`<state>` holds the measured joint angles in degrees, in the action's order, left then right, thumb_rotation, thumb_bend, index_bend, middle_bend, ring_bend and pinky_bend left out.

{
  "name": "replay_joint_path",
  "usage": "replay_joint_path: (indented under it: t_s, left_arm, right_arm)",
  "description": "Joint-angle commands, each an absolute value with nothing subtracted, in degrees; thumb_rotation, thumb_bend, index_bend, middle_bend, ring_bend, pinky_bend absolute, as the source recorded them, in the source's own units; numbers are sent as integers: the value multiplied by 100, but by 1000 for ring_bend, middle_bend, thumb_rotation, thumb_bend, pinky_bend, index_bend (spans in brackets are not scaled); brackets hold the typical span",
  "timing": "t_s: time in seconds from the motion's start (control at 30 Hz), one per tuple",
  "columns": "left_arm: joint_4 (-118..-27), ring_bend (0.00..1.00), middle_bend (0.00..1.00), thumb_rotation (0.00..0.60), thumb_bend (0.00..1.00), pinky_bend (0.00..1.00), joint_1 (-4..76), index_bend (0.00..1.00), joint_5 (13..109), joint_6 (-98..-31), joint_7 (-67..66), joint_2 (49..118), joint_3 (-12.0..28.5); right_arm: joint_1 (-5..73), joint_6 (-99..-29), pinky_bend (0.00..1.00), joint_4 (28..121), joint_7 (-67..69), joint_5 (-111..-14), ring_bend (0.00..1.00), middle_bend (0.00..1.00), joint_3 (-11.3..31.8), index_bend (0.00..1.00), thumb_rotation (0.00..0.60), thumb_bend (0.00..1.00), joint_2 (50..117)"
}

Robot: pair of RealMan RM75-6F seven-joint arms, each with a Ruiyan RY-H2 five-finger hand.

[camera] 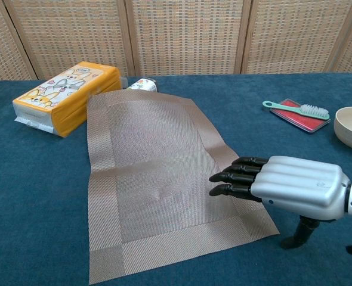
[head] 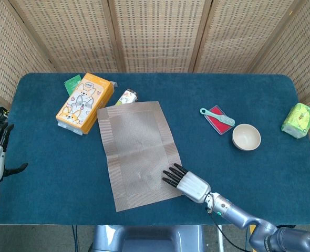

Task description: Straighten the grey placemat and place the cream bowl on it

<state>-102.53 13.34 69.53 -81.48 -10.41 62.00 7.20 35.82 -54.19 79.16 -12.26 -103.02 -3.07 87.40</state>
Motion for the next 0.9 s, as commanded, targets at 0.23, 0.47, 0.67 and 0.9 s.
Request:
replay_joint_path:
  t_s: [0.23, 0.47, 0.67, 0.9]
  left_arm:
    - [-10249, 0, 0, 600, 0, 0, 1302, 0, 6955, -8118, -1006, 6184, 757]
    - [-10252, 0, 0, 600, 0, 0, 1287, 0, 6979, -8103, -984, 6178, 773]
    - [-10256, 0, 0, 600, 0, 0, 1271, 0, 6995, -8090, -979, 6173, 784]
    - [-10258, 0, 0, 600, 0, 0, 1255, 0, 7000, -8085, -1005, 6178, 799]
  right_arm:
    - [3730, -5254, 0, 7872, -1428, -10104, 0, 0, -252, 78, 600, 0, 8927]
    - [3793, -5226, 0, 7794, -1552, -9989, 0, 0, -197, 80, 600, 0, 9021]
    - [3886, -5248, 0, 7752, -1610, -9805, 0, 0, -8, 83, 600, 16, 9108]
    - [4009, -5269, 0, 7695, -1715, -9731, 0, 0, 79, 86, 600, 247, 9159]
